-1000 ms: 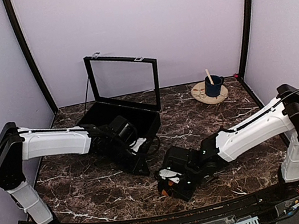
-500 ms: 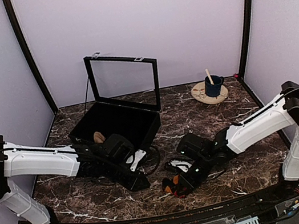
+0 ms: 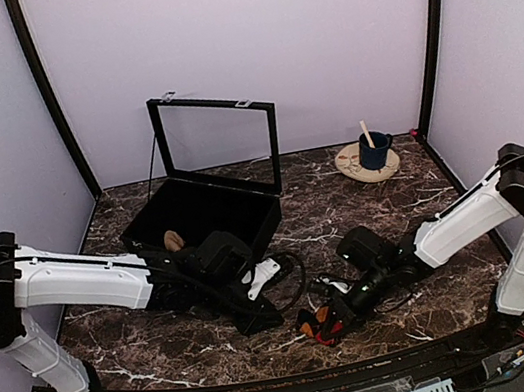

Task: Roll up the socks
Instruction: Roll the sock at the center of the board.

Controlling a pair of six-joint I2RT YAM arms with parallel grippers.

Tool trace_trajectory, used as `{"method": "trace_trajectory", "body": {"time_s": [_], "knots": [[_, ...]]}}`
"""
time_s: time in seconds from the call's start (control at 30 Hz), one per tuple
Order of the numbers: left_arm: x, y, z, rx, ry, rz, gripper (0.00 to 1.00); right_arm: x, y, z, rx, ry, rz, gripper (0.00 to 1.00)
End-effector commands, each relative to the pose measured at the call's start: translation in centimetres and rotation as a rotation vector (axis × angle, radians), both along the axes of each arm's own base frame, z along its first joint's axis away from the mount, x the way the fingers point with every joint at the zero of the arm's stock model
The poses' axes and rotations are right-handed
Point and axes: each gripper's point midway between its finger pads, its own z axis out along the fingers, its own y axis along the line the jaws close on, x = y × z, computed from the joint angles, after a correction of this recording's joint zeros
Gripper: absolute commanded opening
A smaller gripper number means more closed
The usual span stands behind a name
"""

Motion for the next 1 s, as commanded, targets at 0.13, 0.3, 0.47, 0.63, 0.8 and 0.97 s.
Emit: {"method": "trace_trajectory", "body": {"time_s": [0.13,0.3,0.47,0.63,0.8,0.97], "knots": [[0.0,-3.6,1.2,-0.032,-0.101,-0.155,0.21,0.1,-1.3,0.6,0.042,0.081,-0.043,0.00],[-1.1,-5.2,0.1,0.005,-0.115,-0.249,0.24,0.2,-2.0,0.6,0.046,0.095,-0.052,0.00],[-1.9,-5.8,-0.9,0.036,-0.144,-0.325,0.26,0.4,-2.4,1.3,0.066,0.079,-0.046,0.00],[-2.1,-5.8,-1.6,0.085,-0.225,-0.393,0.26,0.4,-2.7,1.1,0.060,0.082,-0.034,0.00],[-2.0,-6.4,-1.5,0.128,-0.375,-0.450,0.27,0.1,-2.9,0.9,0.054,0.093,-0.019,0.00],[-2.1,-7.1,-1.2,0.151,-0.514,-0.504,0.27,-0.1,-2.9,0.8,0.052,0.101,-0.011,0.00]]}}
